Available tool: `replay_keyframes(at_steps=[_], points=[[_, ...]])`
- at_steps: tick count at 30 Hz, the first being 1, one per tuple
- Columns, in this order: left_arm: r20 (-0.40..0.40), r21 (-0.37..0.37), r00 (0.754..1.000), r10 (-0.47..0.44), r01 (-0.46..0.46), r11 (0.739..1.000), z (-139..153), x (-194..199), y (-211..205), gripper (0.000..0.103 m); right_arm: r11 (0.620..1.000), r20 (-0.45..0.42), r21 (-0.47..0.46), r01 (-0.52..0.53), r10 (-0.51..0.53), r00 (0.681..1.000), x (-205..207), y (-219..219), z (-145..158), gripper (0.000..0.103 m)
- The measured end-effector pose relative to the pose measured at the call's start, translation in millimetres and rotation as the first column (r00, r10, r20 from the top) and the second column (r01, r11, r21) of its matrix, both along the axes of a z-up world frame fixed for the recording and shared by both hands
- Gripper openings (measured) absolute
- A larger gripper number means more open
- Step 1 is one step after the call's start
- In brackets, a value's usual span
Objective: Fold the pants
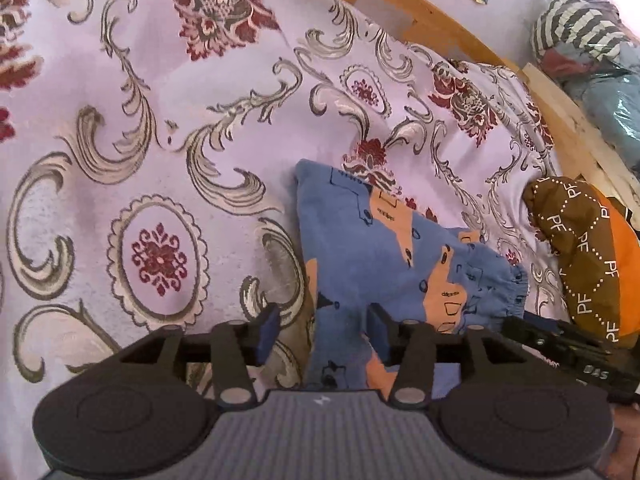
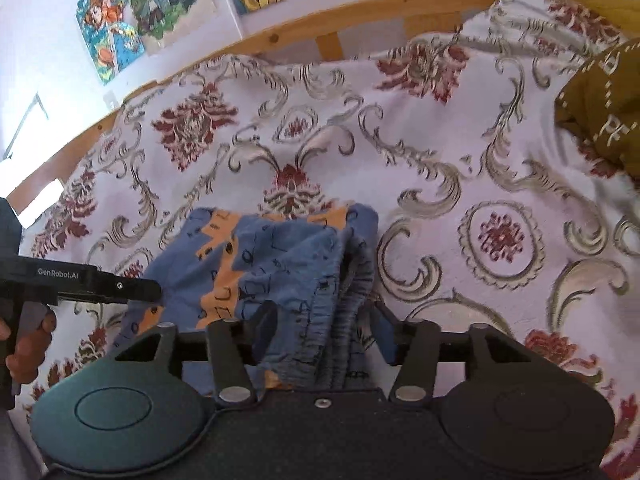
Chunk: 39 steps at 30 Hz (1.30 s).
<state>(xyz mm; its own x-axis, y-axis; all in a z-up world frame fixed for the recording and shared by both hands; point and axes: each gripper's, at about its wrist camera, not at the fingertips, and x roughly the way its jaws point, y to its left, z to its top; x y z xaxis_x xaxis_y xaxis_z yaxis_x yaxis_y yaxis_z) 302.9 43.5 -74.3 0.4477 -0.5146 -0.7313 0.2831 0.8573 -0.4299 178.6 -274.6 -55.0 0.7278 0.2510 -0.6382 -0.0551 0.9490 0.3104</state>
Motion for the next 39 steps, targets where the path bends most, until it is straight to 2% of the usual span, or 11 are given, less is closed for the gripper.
replay_keyframes(at_steps=[2, 3, 7, 8, 13, 17, 24, 30, 39], points=[[0.026, -0.003, 1.0, 0.004, -0.004, 1.0, 7, -4, 2, 0.067, 1.0, 0.025, -0.004, 0.012, -0.012, 1.0, -6, -2, 11, 0.065], [0.036, -0.004, 0.999, 0.009, -0.009, 1.0, 11, -6, 2, 0.07, 1.0, 0.04, -0.005, 0.02, -0.02, 0.999, -10, -2, 17, 0.072], [0.094, 0.008, 0.993, 0.071, -0.072, 0.997, 28, -21, 9, 0.097, 0.998, 0.113, 0.001, 0.066, -0.066, 0.991, -26, -4, 41, 0.099], [0.11, 0.011, 0.989, 0.101, -0.102, 0.995, 33, -27, 11, 0.101, 0.997, 0.135, 0.003, 0.079, -0.079, 0.988, -31, -4, 47, 0.102], [0.173, -0.016, 0.967, 0.186, -0.186, 0.982, 57, -51, 16, 0.103, 0.993, 0.204, -0.04, 0.109, -0.099, 0.974, -47, 3, 67, 0.102], [0.242, 0.029, 0.942, 0.234, -0.248, 0.968, 76, -69, 13, 0.103, 0.992, 0.241, -0.093, 0.081, -0.057, 0.969, -60, 19, 78, 0.102], [0.36, 0.11, 0.901, 0.241, -0.297, 0.948, 99, -118, 4, 0.103, 0.987, 0.307, -0.148, 0.06, -0.012, 0.952, -95, 48, 93, 0.102], [0.383, 0.131, 0.889, 0.251, -0.322, 0.938, 101, -168, 4, 0.103, 0.964, 0.345, -0.246, 0.097, -0.007, 0.939, -133, 69, 98, 0.102], [0.401, 0.195, 0.892, 0.208, -0.305, 0.932, 93, -228, 4, 0.103, 0.954, 0.358, -0.267, 0.135, -0.032, 0.933, -183, 82, 88, 0.102]])
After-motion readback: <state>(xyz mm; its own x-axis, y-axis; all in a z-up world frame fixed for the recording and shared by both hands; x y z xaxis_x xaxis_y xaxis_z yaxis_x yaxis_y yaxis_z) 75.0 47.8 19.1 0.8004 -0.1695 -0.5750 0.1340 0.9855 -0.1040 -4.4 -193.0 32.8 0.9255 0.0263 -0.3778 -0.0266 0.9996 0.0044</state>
